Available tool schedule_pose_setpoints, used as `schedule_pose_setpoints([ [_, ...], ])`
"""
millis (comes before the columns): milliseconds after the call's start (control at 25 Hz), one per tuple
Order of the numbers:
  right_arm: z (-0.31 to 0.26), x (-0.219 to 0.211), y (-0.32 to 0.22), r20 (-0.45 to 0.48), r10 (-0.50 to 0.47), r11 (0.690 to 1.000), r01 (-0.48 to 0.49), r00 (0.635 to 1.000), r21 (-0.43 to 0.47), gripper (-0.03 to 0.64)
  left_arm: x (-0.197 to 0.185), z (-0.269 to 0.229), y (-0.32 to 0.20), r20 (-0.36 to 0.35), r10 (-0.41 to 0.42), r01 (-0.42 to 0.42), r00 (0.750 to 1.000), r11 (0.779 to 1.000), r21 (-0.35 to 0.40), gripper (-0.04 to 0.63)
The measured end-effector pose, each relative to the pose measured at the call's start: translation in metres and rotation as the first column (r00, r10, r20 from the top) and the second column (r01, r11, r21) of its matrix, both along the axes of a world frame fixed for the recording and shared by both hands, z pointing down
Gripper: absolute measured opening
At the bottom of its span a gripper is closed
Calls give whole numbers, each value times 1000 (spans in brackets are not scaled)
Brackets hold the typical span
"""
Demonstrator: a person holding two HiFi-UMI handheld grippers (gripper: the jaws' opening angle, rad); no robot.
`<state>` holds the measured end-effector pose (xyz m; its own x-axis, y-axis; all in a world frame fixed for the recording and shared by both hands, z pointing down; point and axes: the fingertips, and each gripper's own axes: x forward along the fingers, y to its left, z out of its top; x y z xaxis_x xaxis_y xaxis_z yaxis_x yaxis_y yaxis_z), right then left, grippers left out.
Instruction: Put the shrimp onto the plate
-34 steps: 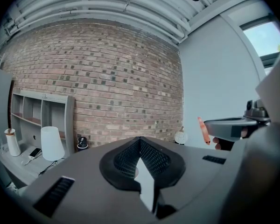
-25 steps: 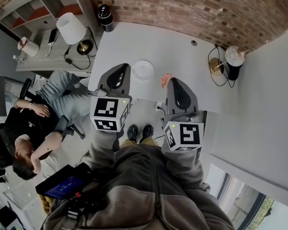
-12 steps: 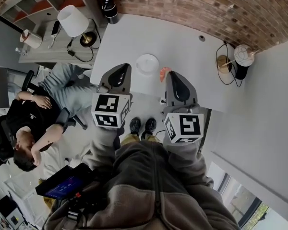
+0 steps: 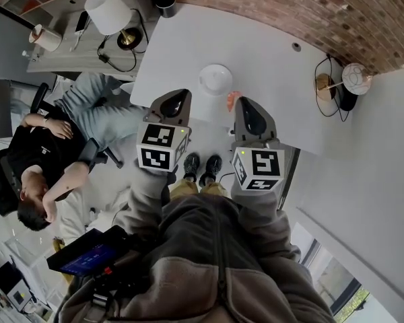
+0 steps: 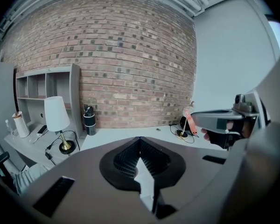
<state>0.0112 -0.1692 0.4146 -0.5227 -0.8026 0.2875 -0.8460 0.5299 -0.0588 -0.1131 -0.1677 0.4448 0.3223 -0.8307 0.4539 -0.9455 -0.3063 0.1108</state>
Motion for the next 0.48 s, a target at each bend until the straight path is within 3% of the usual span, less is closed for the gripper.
schedule_pose_setpoints([
  [480,84,-5,-21,-42,-34,987,27,999,-160,12,3,76,-5,-19,8,-11,1000,983,-183,5],
])
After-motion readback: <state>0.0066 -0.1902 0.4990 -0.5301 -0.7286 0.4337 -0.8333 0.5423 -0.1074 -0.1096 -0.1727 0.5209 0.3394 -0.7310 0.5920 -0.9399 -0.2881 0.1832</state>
